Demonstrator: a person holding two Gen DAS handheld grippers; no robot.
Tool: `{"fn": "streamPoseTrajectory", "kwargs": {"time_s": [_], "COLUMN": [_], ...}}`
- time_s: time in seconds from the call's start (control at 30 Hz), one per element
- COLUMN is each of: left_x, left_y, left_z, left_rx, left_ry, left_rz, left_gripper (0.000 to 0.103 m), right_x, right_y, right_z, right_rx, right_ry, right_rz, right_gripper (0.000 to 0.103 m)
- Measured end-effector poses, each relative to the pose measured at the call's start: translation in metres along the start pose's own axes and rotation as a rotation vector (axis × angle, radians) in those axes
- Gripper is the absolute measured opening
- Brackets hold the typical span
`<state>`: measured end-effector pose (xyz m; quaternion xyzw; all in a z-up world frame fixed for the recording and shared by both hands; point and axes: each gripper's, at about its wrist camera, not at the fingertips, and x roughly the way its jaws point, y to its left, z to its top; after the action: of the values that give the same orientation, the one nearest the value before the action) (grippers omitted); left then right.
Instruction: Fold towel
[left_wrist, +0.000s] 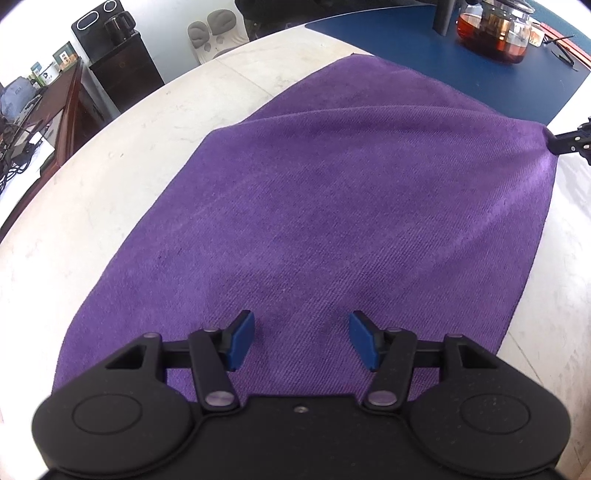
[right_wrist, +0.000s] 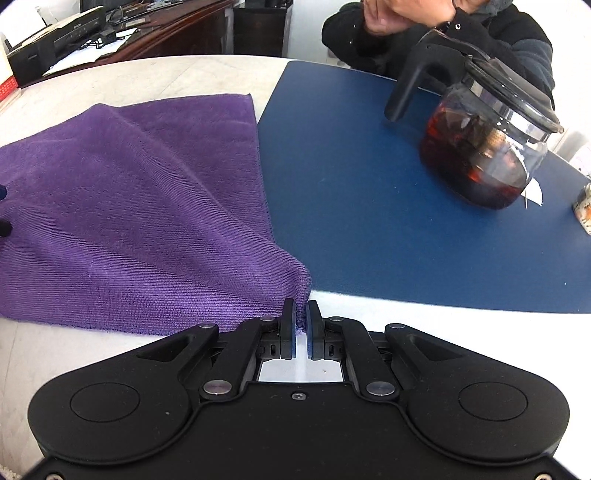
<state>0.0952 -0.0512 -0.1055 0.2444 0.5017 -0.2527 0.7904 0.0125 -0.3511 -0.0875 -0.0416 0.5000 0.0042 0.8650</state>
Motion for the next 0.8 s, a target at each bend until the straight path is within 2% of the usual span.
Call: {"fn": "streamPoseTrajectory", "kwargs": {"time_s": [0.13, 0.3, 0.4, 0.47, 0.5, 0.63, 0.8], "left_x": [0.0, 0.002, -0.001, -0.002, -0.002, 0.001, 0.001], "left_y": [0.002, 0.005, 0.005, 0.008, 0.01, 0.015, 0.018], "left_z": [-0.001, -0.001, -0.001, 0.0, 0.0, 0.001, -0.001], "left_rx": [0.005, -0.001, -0.003, -0.024, -0.035, -0.066, -0.083], "left_ry": [0.001, 0.003, -0.002, -0.01, -0.012, -0.009, 0.0], "left_rz": [-0.015, -0.023, -0.008, -0.005, -0.005, 0.002, -0.007], "left_gripper": [0.055, 0.055, 0.054, 0.054, 0.054, 0.054, 0.054], "right_x": [-0.008, -0.025, -0.043, -0.044, -0.043, -0.004, 0.057], "right_y": [-0.003, -0.01, -0.012, -0.008, -0.005, 0.015, 0.023], "right_z": [-0.001, 0.009, 0.034, 0.057, 0.069, 0.131, 0.179], "right_rx": [-0.004, 0.02, 0.029, 0.016, 0.008, -0.068, -0.085], "right_ry": [0.03, 0.02, -0.039, -0.085, -0.108, -0.178, -0.151], "right_rz": [0.003, 0.019, 0.061, 0.097, 0.114, 0.179, 0.208], "right_gripper": [0.007, 0.018, 0.023, 0.031, 0.032, 0.031, 0.024]}}
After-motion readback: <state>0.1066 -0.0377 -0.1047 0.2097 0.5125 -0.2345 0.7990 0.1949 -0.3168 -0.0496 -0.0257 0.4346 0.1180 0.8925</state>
